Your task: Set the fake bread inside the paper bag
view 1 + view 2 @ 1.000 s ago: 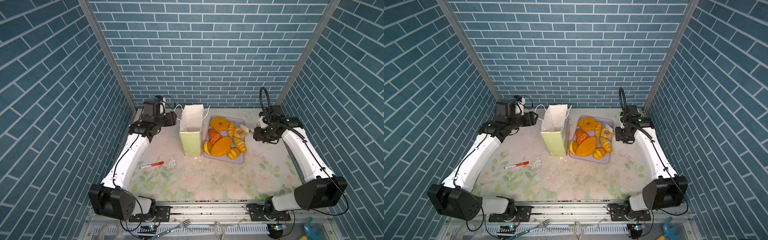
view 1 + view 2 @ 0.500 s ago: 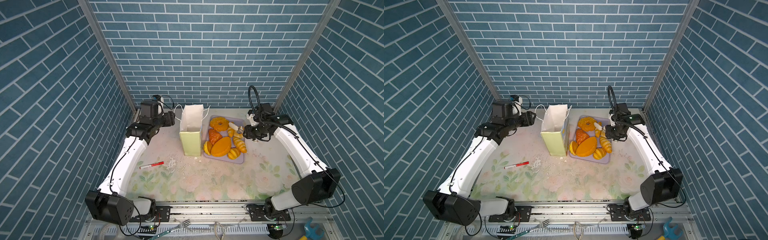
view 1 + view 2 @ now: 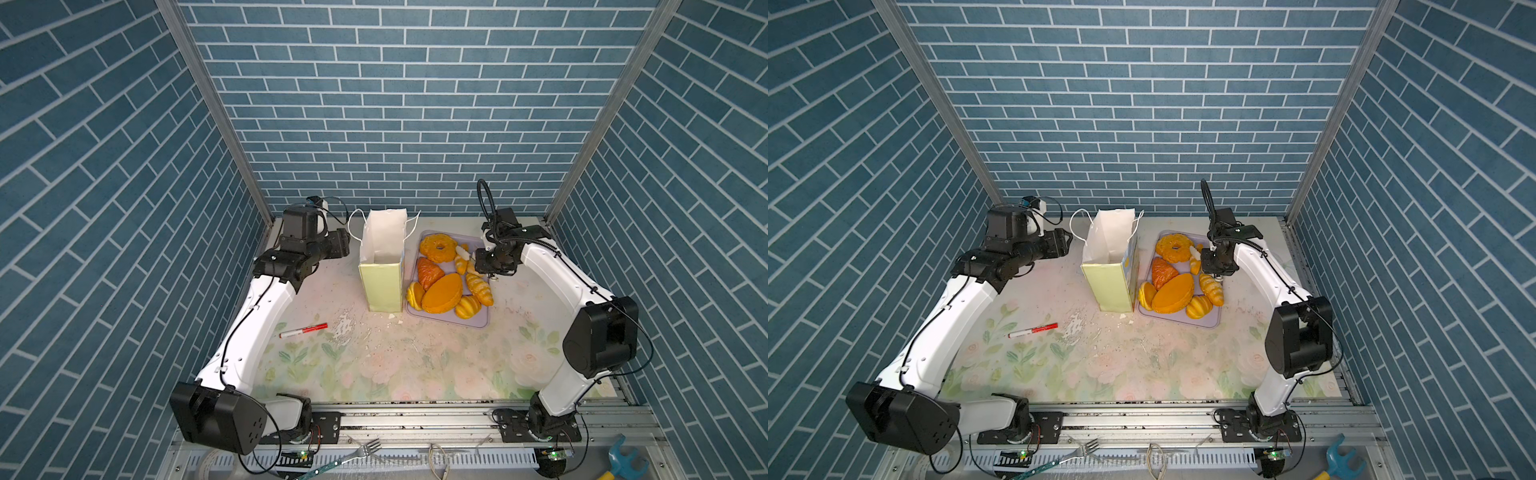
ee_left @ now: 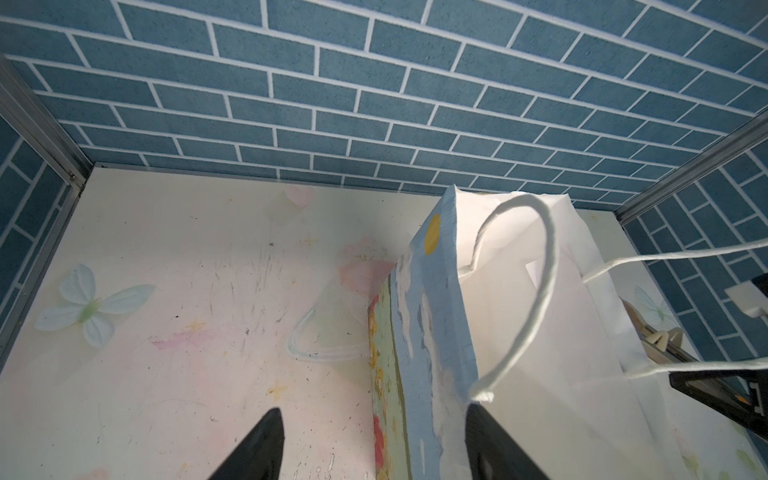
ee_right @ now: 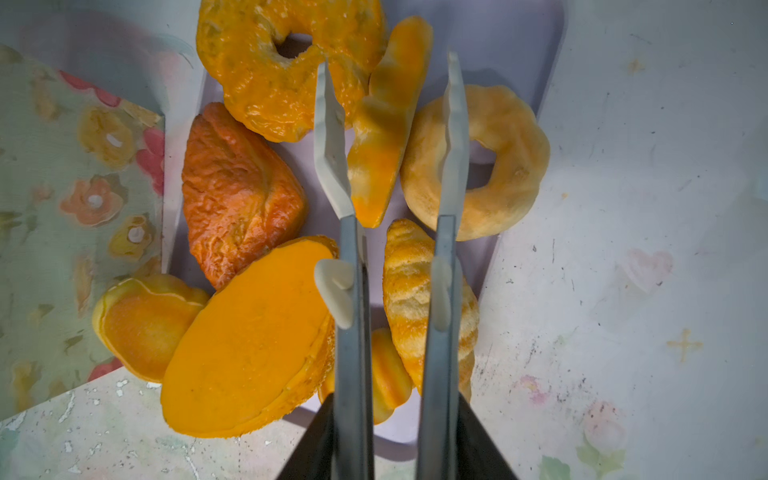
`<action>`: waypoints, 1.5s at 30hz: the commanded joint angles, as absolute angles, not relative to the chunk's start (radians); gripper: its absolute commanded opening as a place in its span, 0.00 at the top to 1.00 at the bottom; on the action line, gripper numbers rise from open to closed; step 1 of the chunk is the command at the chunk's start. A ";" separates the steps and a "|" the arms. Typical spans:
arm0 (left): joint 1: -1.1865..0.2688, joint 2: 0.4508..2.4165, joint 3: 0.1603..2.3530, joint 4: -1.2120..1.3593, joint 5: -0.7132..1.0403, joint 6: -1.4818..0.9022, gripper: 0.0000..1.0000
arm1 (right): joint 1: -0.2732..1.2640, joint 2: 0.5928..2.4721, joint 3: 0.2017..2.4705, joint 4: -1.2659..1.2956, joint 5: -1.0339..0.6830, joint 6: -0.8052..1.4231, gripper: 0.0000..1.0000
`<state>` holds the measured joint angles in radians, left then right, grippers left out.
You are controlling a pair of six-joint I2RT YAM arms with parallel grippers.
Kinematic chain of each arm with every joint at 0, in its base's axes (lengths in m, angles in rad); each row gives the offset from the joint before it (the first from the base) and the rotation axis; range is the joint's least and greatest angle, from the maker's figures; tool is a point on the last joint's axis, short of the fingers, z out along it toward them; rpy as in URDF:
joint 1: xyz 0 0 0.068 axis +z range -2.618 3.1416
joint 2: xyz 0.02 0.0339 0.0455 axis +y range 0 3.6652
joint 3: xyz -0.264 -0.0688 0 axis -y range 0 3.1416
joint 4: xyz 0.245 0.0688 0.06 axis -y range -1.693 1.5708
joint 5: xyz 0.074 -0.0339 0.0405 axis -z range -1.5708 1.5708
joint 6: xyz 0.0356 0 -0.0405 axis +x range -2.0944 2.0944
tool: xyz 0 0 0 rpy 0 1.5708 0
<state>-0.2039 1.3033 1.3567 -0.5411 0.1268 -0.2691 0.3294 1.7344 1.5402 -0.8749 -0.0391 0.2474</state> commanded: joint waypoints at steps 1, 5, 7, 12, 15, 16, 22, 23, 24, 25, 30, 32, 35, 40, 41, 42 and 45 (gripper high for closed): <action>-0.200 1.301 1.366 -0.546 0.118 -0.254 0.30 | 0.341 1.762 1.572 -0.839 -0.044 0.286 0.60; -0.201 1.308 1.376 -0.551 0.122 -0.251 0.30 | 0.344 1.794 1.572 -0.839 -0.050 0.290 0.60; -0.201 1.310 1.380 -0.552 0.124 -0.251 0.30 | 0.344 1.808 1.573 -0.841 -0.049 0.294 0.60; -0.201 1.311 1.381 -0.549 0.127 -0.251 0.30 | 0.346 1.824 1.572 -0.837 -0.052 0.296 0.64; -0.201 1.312 1.385 -0.545 0.139 -0.257 0.30 | 0.348 1.826 1.573 -0.840 -0.055 0.296 0.69; -0.201 1.313 1.386 -0.543 0.144 -0.259 0.30 | 0.348 1.823 1.570 -0.842 -0.054 0.297 0.71; -0.200 1.301 1.397 -0.547 0.137 -0.260 0.29 | 0.350 1.745 1.520 -0.816 -0.039 0.324 0.75; -0.200 1.301 1.404 -0.554 0.132 -0.258 0.30 | 0.352 1.733 1.513 -0.815 -0.042 0.326 0.76; -0.201 1.302 1.417 -0.570 0.120 -0.257 0.29 | 0.352 1.722 1.510 -0.814 -0.043 0.327 0.76; -0.201 1.305 1.429 -0.583 0.103 -0.254 0.29 | 0.352 1.714 1.506 -0.816 -0.042 0.327 0.77; -0.201 1.313 1.469 -0.626 0.070 -0.222 0.29 | 0.360 1.676 1.500 -0.821 -0.041 0.327 0.79; -0.200 1.314 1.479 -0.629 0.066 -0.209 0.29 | 0.363 1.659 1.497 -0.821 -0.039 0.328 0.79; -0.201 1.330 1.517 -0.644 0.048 -0.180 0.29 | 0.374 1.629 1.499 -0.828 -0.033 0.327 0.79; -0.201 1.398 1.639 -0.698 0.046 -0.128 0.29 | 0.391 1.584 1.502 -0.837 -0.023 0.321 0.80; -0.200 1.421 1.672 -0.720 0.046 -0.121 0.28 | 0.394 1.576 1.501 -0.836 -0.022 0.321 0.80; -0.201 1.443 1.703 -0.741 0.048 -0.116 0.28 | 0.398 1.569 1.502 -0.838 -0.023 0.320 0.80; -0.200 1.492 1.766 -0.782 0.071 -0.106 0.28 | 0.406 1.556 1.504 -0.846 -0.021 0.322 0.80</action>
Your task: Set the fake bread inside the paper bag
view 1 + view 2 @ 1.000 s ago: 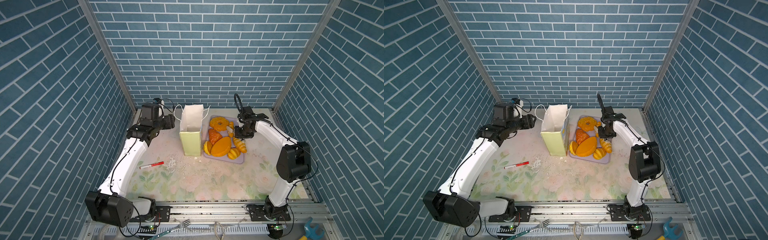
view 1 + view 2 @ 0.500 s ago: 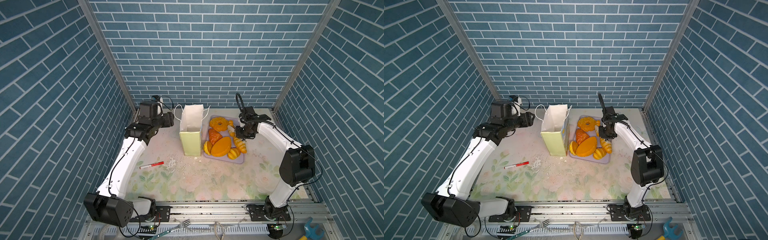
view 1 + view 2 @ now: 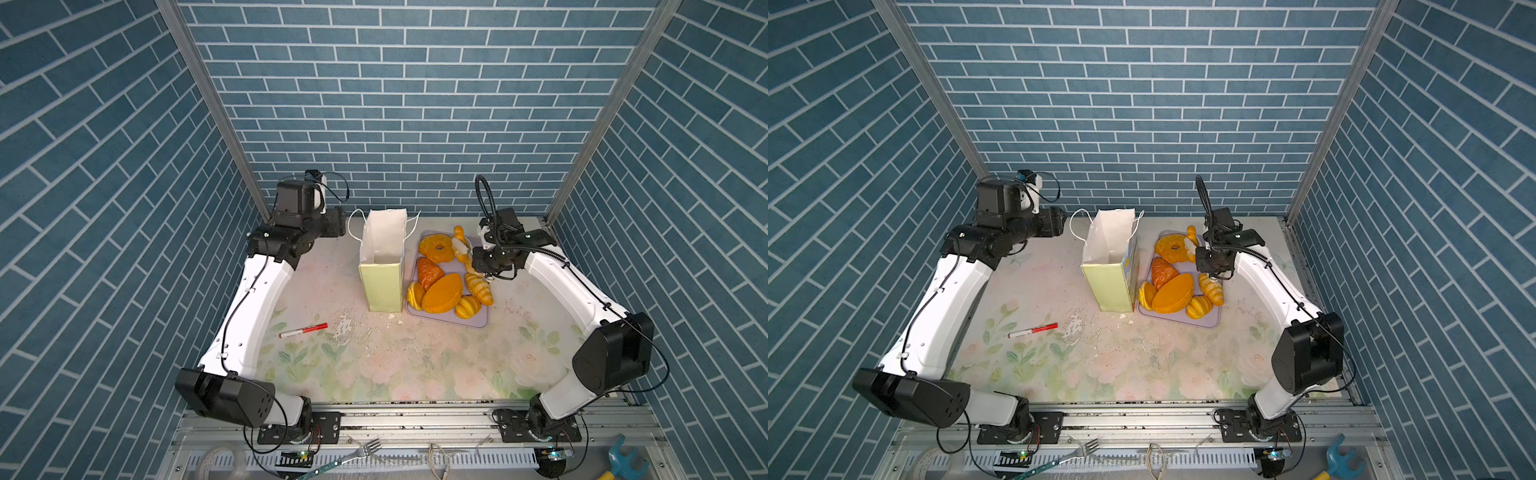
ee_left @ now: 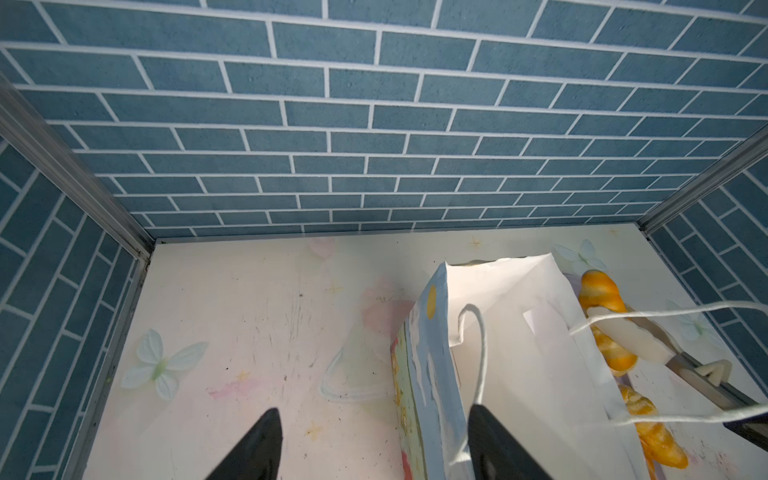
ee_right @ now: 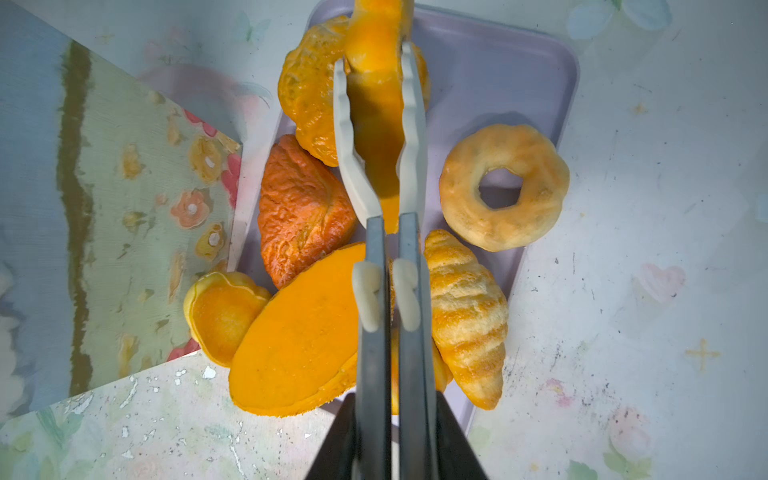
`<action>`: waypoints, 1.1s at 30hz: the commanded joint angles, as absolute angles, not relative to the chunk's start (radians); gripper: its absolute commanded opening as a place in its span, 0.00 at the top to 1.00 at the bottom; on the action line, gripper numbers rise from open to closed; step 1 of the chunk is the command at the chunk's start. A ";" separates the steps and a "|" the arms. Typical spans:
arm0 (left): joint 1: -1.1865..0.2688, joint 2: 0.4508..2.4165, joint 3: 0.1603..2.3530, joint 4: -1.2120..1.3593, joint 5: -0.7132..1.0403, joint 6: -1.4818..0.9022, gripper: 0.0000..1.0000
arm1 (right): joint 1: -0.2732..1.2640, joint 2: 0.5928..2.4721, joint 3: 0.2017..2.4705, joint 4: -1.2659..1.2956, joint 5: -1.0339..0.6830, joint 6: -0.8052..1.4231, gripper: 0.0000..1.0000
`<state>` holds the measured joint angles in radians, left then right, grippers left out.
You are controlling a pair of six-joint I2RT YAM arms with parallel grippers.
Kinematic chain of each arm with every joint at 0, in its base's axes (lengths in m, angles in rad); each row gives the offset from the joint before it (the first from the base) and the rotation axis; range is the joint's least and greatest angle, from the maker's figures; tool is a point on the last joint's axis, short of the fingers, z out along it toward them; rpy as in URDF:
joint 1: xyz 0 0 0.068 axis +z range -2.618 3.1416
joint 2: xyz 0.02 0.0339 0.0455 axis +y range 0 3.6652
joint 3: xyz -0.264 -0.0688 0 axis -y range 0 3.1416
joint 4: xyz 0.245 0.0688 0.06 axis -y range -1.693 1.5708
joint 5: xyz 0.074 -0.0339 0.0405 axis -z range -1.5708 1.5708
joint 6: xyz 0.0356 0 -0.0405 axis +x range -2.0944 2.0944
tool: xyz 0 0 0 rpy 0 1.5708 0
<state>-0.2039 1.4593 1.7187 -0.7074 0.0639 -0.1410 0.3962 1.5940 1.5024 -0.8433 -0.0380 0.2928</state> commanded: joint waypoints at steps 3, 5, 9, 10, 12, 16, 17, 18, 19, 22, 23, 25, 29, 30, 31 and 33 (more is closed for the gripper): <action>-0.201 1.542 1.821 -0.815 0.118 -0.104 0.28 | 0.416 1.544 1.515 -0.854 -0.006 0.315 0.80; -0.202 1.572 1.843 -0.820 0.162 -0.104 0.28 | 0.418 1.531 1.527 -0.856 0.002 0.310 0.80; -0.203 1.625 1.882 -0.815 0.225 -0.117 0.28 | 0.420 1.521 1.591 -0.883 0.008 0.292 0.80; -0.204 1.634 1.891 -0.811 0.237 -0.122 0.29 | 0.422 1.523 1.614 -0.894 0.006 0.287 0.80; -0.204 1.644 1.895 -0.789 0.247 -0.135 0.29 | 0.424 1.532 1.655 -0.914 0.003 0.279 0.80; -0.204 1.661 1.937 -0.792 0.256 -0.147 0.29 | 0.433 1.553 1.736 -0.944 0.003 0.267 0.79; -0.203 1.660 1.940 -0.790 0.247 -0.147 0.29 | 0.437 1.557 1.749 -0.945 0.003 0.264 0.79; -0.204 1.653 1.946 -0.792 0.228 -0.146 0.29 | 0.440 1.561 1.761 -0.946 0.006 0.262 0.79; -0.205 1.647 1.947 -0.794 0.204 -0.144 0.29 | 0.443 1.563 1.769 -0.948 0.009 0.261 0.79; -0.211 1.615 1.934 -0.776 0.147 -0.127 0.28 | 0.449 1.574 1.786 -0.955 0.013 0.258 0.79; -0.213 1.608 1.930 -0.769 0.146 -0.123 0.27 | 0.450 1.578 1.790 -0.956 0.015 0.257 0.79; -0.219 1.608 1.936 -0.769 0.170 -0.105 0.27 | 0.452 1.586 1.797 -0.963 0.020 0.252 0.79; -0.224 1.659 1.981 -0.825 0.209 -0.083 0.26 | 0.456 1.603 1.812 -0.965 0.019 0.249 0.79; -0.224 1.679 1.999 -0.846 0.217 -0.079 0.26 | 0.460 1.605 1.816 -0.965 0.018 0.249 0.79; -0.223 1.700 2.013 -0.858 0.232 -0.077 0.27 | 0.460 1.610 1.818 -0.965 0.018 0.249 0.79; -0.223 1.730 2.034 -0.866 0.269 -0.080 0.28 | 0.462 1.613 1.821 -0.966 0.018 0.246 0.79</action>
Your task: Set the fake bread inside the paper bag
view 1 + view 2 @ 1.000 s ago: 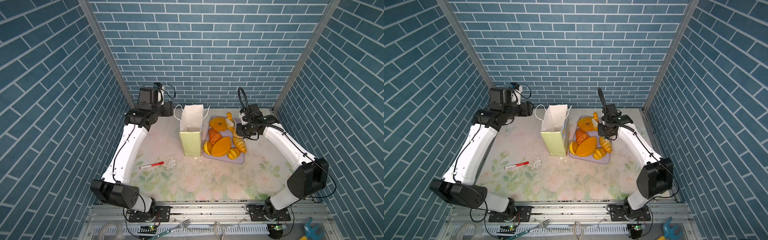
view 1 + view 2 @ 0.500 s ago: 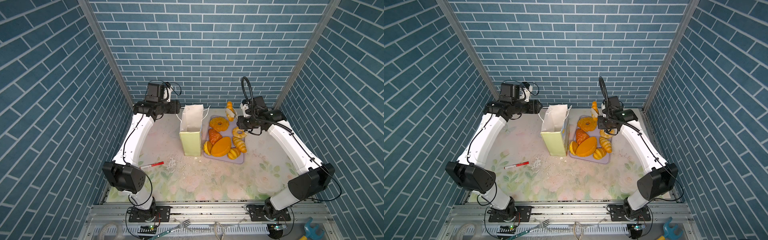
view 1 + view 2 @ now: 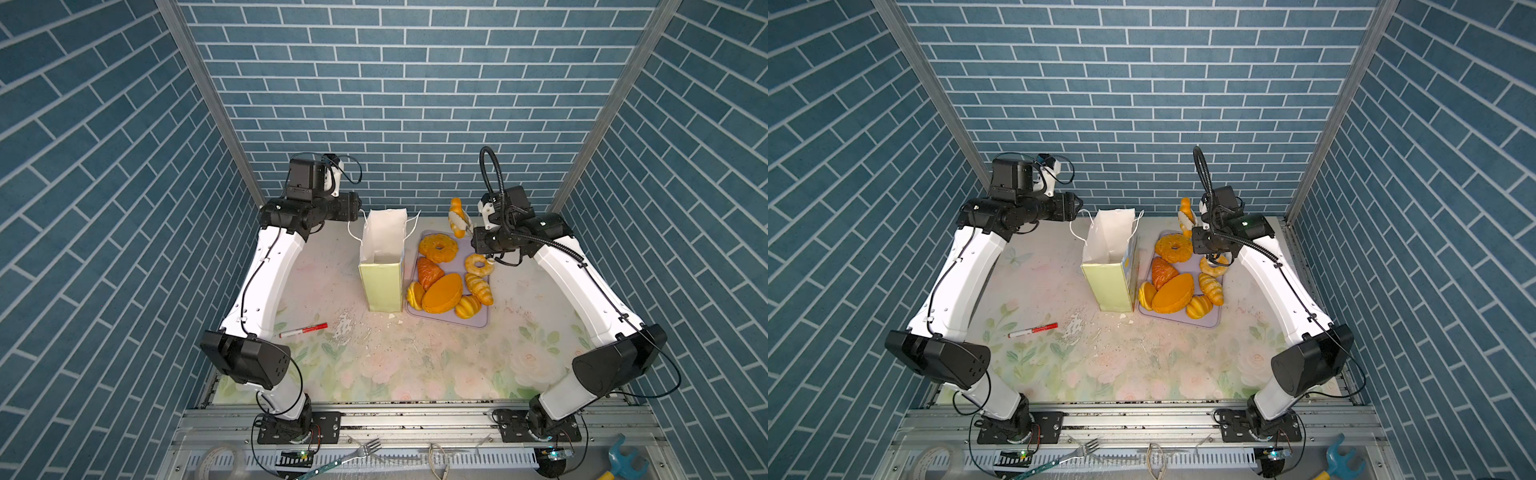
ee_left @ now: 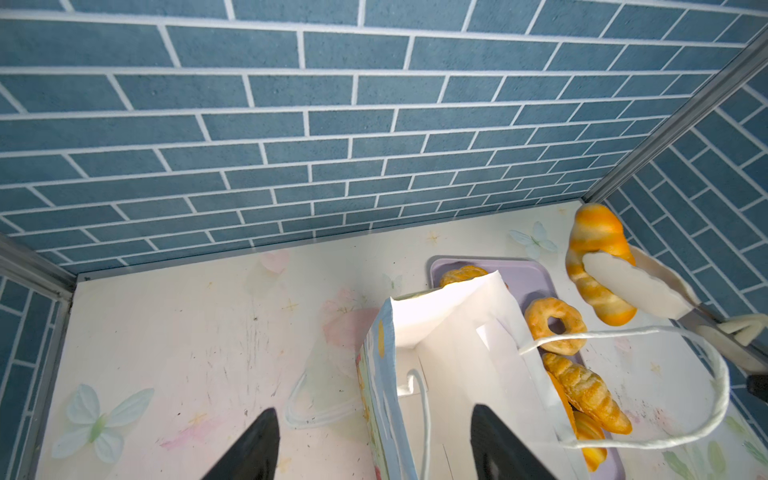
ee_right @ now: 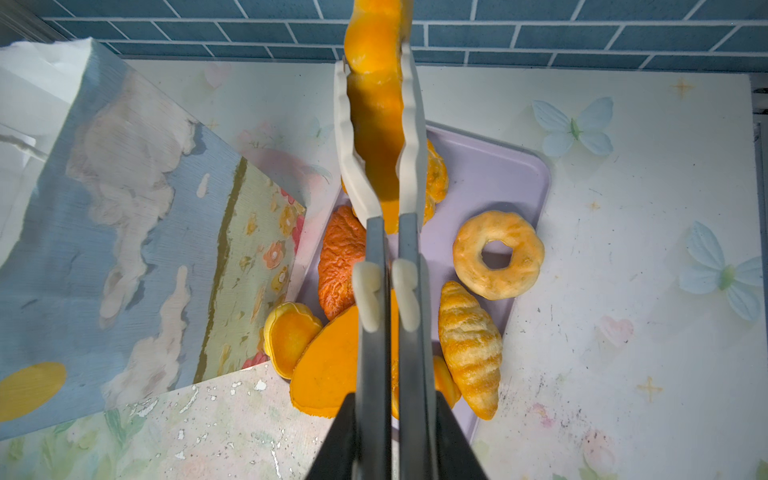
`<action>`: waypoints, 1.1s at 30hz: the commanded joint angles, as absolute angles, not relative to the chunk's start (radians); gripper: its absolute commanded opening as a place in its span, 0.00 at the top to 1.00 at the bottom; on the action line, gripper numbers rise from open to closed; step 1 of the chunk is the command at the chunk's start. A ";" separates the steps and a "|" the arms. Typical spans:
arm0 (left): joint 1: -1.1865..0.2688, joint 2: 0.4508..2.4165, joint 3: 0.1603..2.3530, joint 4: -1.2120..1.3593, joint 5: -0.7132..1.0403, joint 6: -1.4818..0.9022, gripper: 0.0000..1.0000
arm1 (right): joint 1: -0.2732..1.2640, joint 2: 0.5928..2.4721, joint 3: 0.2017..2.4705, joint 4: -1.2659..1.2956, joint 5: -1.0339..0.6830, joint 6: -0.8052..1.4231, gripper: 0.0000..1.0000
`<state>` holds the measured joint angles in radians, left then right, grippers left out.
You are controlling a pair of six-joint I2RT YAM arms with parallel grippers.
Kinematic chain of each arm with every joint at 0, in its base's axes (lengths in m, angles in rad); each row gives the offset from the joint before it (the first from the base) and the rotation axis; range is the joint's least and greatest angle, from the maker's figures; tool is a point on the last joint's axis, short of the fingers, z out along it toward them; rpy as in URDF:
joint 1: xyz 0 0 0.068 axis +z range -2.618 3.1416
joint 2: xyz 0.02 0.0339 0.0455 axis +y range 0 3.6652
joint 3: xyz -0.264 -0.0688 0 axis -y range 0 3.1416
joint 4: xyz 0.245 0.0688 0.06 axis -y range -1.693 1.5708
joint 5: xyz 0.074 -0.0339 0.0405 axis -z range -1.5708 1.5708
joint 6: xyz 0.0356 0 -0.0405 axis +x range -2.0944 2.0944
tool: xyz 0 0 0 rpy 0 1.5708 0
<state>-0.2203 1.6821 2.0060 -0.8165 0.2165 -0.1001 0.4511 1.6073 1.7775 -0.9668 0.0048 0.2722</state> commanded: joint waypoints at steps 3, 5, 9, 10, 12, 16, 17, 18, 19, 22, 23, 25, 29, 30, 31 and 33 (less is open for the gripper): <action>-0.224 1.770 2.067 -0.890 0.293 -0.091 0.38 | 0.463 1.616 1.829 -0.972 0.024 0.242 0.79; -0.223 1.779 2.067 -0.894 0.292 -0.102 0.48 | 0.463 1.614 1.833 -0.977 0.026 0.241 0.79; -0.221 1.779 2.049 -0.903 0.281 -0.124 0.66 | 0.464 1.612 1.841 -0.985 0.028 0.233 0.80; -0.220 1.770 2.038 -0.899 0.273 -0.134 0.72 | 0.463 1.612 1.842 -0.986 0.029 0.231 0.80; -0.214 1.745 2.001 -0.867 0.265 -0.157 0.81 | 0.463 1.612 1.847 -0.985 0.027 0.226 0.80; -0.200 1.666 1.889 -0.775 0.239 -0.227 0.93 | 0.463 1.619 1.859 -0.988 0.023 0.211 0.80; -0.199 1.639 1.853 -0.748 0.227 -0.245 0.95 | 0.463 1.621 1.866 -0.991 0.023 0.206 0.80; -0.198 1.613 1.821 -0.725 0.214 -0.263 0.96 | 0.464 1.626 1.872 -0.994 0.021 0.201 0.80; -0.198 1.592 1.793 -0.707 0.204 -0.274 0.97 | 0.463 1.630 1.879 -0.997 0.020 0.197 0.80; -0.197 1.524 1.696 -0.647 0.182 -0.325 0.99 | 0.464 1.639 1.909 -1.005 0.015 0.186 0.80; -0.197 1.502 1.666 -0.633 0.171 -0.339 0.98 | 0.463 1.643 1.919 -1.005 0.010 0.182 0.80; -0.197 1.465 1.610 -0.606 0.155 -0.363 0.99 | 0.463 1.650 1.939 -1.006 0.001 0.175 0.80; -0.197 1.414 1.535 -0.568 0.140 -0.395 1.00 | 0.466 1.667 1.985 -1.010 -0.027 0.170 0.80; -0.198 1.410 1.526 -0.563 0.142 -0.402 1.00 | 0.469 1.669 1.995 -1.009 -0.036 0.168 0.80; -0.198 1.405 1.519 -0.558 0.148 -0.409 0.99 | 0.473 1.669 2.002 -1.006 -0.045 0.166 0.80; -0.199 1.399 1.503 -0.545 0.156 -0.423 0.96 | 0.487 1.669 2.023 -1.003 -0.059 0.161 0.80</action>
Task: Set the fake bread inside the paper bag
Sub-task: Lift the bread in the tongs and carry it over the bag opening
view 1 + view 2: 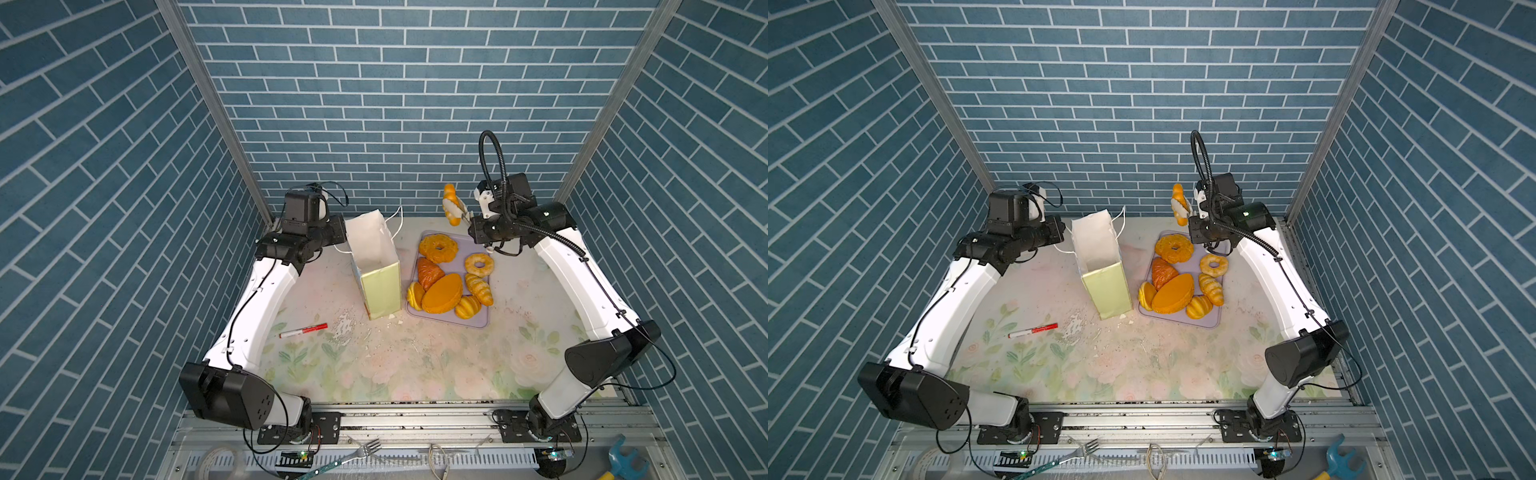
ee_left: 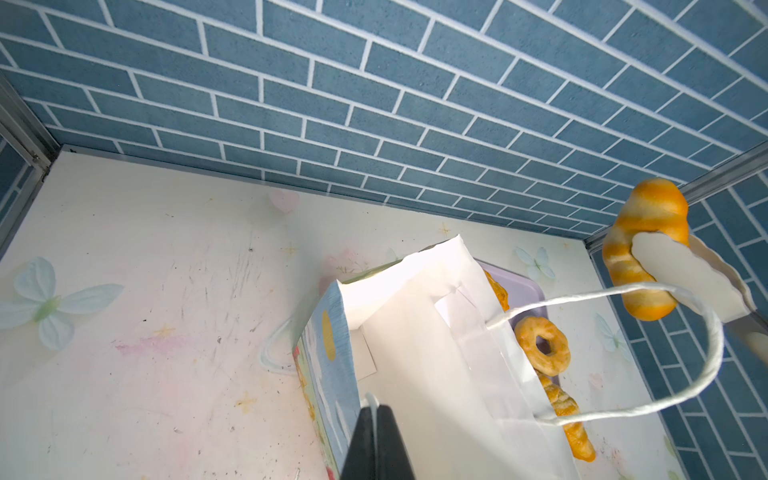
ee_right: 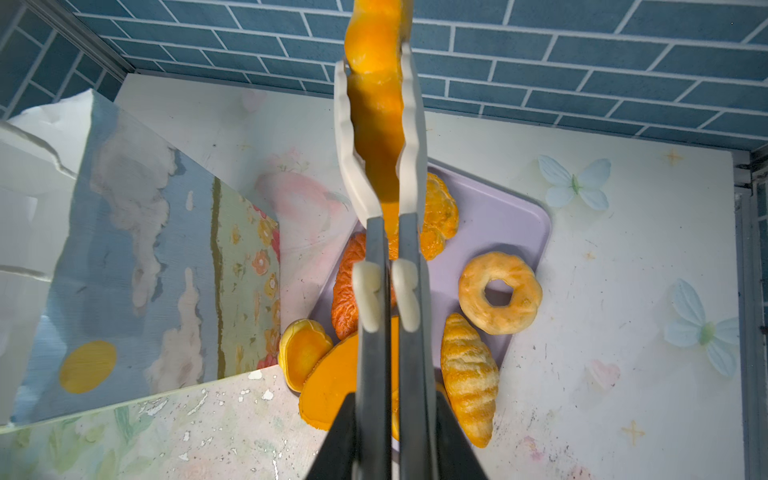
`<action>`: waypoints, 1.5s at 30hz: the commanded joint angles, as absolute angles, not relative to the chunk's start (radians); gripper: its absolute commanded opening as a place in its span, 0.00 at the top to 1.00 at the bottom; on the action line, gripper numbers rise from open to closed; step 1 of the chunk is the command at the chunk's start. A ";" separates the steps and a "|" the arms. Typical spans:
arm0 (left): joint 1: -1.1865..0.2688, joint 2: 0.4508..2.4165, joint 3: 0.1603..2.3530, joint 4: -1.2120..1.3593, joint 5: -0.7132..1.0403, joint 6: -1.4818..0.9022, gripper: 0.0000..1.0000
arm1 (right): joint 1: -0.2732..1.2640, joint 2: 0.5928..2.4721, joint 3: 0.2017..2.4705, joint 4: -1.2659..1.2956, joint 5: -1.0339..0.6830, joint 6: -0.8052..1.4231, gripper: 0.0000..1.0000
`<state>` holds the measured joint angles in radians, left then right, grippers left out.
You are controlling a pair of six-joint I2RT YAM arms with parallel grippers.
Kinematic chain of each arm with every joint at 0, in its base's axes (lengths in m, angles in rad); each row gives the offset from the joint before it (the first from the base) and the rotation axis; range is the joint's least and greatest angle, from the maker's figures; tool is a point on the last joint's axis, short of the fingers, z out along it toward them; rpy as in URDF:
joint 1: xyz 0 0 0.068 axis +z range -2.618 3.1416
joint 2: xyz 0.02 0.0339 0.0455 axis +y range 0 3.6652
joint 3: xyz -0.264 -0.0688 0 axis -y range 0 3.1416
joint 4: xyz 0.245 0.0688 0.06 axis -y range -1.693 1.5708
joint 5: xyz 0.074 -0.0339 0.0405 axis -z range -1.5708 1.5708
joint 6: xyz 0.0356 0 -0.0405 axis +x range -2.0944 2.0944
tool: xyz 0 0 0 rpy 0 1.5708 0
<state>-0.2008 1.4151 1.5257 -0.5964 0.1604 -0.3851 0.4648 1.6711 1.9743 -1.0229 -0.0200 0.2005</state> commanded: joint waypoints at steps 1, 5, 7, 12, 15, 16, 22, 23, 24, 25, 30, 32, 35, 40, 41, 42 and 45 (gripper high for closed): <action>-0.200 1.394 1.498 -0.539 0.156 -0.425 0.94 | 0.494 1.671 2.033 -1.003 -0.060 0.156 0.80; -0.200 1.385 1.486 -0.534 0.150 -0.423 0.77 | 0.522 1.671 2.083 -1.008 -0.059 0.139 0.80; -0.201 1.382 1.485 -0.535 0.148 -0.418 0.73 | 0.532 1.670 2.110 -1.008 -0.056 0.133 0.80; -0.200 1.379 1.481 -0.537 0.167 -0.399 0.63 | 0.598 1.689 2.203 -1.019 -0.072 0.079 0.79; -0.200 1.368 1.479 -0.544 0.161 -0.388 0.58 | 0.650 1.715 2.267 -1.033 -0.056 0.063 0.79; -0.200 1.364 1.477 -0.546 0.157 -0.385 0.58 | 0.671 1.723 2.291 -1.039 -0.054 0.057 0.79; -0.201 1.348 1.465 -0.545 0.181 -0.367 0.58 | 0.827 1.748 2.330 -1.037 0.028 -0.079 0.79; -0.201 1.349 1.461 -0.543 0.187 -0.369 0.58 | 0.847 1.757 2.332 -1.035 0.032 -0.085 0.78; -0.200 1.347 1.457 -0.543 0.189 -0.370 0.59 | 0.861 1.768 2.339 -1.036 0.026 -0.081 0.78; -0.201 1.345 1.456 -0.545 0.188 -0.370 0.60 | 0.867 1.779 2.346 -1.038 0.017 -0.074 0.79; -0.201 1.326 1.437 -0.538 0.182 -0.370 0.71 | 0.901 1.837 2.364 -1.068 0.004 -0.022 0.79; -0.201 1.323 1.435 -0.540 0.182 -0.370 0.76 | 0.915 1.855 2.364 -1.090 0.032 -0.006 0.79; -0.200 1.325 1.437 -0.547 0.184 -0.370 0.85 | 0.927 1.868 2.348 -1.123 0.076 0.017 0.78; -0.201 1.327 1.426 -0.546 0.186 -0.370 0.93 | 0.933 1.859 2.286 -1.117 0.081 0.033 0.78; -0.200 1.325 1.426 -0.546 0.185 -0.370 0.93 | 0.934 1.863 2.287 -1.123 0.082 0.034 0.77; -0.201 1.326 1.426 -0.548 0.181 -0.369 0.93 | 0.936 1.868 2.291 -1.132 0.084 0.034 0.76; -0.200 1.324 1.425 -0.548 0.178 -0.368 0.93 | 0.937 1.880 2.296 -1.163 0.090 0.033 0.67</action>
